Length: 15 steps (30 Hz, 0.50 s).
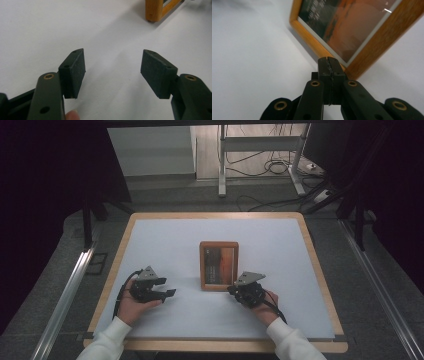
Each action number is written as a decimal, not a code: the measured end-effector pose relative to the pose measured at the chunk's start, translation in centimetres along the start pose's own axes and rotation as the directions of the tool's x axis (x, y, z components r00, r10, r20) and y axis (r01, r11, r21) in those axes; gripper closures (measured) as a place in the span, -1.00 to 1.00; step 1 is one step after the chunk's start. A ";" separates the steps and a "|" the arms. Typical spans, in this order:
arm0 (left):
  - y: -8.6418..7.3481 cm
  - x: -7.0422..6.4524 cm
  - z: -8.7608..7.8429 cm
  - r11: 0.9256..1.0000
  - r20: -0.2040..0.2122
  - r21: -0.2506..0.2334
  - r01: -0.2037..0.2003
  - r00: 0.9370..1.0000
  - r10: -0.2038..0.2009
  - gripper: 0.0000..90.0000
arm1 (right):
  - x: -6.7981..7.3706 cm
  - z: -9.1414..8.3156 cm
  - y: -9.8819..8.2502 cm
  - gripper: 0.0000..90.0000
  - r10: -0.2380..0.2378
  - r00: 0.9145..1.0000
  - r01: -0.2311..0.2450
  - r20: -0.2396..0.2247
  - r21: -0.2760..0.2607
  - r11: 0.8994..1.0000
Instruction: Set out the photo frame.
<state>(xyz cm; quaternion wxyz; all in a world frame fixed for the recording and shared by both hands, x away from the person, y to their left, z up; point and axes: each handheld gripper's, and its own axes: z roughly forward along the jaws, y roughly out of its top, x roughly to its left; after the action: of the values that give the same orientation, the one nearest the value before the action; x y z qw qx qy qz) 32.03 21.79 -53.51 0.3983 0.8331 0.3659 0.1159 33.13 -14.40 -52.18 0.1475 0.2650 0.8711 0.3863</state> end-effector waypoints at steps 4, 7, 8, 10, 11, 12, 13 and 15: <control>-0.1 0.0 -0.2 1.000 -0.018 0.001 -0.006 1.000 0.006 -0.21 | -0.3 -1.4 -0.3 0.99 0.006 1.000 -0.006 -0.002 -0.026 1.000; -0.2 -0.1 -0.3 1.000 -0.022 -0.001 -0.001 1.000 0.001 -0.21 | -0.6 -2.4 -0.7 0.98 0.016 1.000 -0.016 0.008 -0.045 0.999; -0.2 -0.2 -0.4 1.000 -0.021 -0.002 0.003 1.000 -0.003 -0.21 | -0.8 -2.8 -0.8 0.96 0.022 1.000 -0.022 0.010 -0.050 0.999; 0.0 -0.3 -0.3 1.000 -0.019 -0.004 0.001 1.000 -0.001 -0.21 | -1.9 -4.5 -1.7 0.88 0.059 0.998 -0.056 0.027 -0.082 0.995; 0.0 -0.3 -0.3 1.000 -0.019 -0.004 0.001 1.000 -0.001 -0.21 | -2.3 -4.9 -1.9 0.79 0.073 0.997 -0.070 0.030 -0.088 0.994; 0.1 -0.3 -0.2 1.000 -0.018 -0.006 -0.003 1.000 0.003 -0.21 | -2.3 -4.9 -1.9 0.79 0.073 0.997 -0.070 0.030 -0.088 0.994; 0.2 -0.4 -0.2 1.000 -0.015 -0.003 -0.008 1.000 0.008 -0.21 | -2.7 -5.4 -2.3 0.63 0.095 0.995 -0.091 0.036 -0.100 0.991; 0.1 -0.5 -0.1 1.000 -0.015 0.003 -0.013 1.000 0.013 -0.21 | -3.6 -6.4 -3.1 0.21 0.150 0.986 -0.139 0.072 -0.129 0.982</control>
<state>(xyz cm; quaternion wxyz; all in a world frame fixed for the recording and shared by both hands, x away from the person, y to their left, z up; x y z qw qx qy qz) 31.65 21.47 -53.33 0.3937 0.8351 0.3635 0.1243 31.99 -22.07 -50.12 0.1703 0.3334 0.8173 0.4380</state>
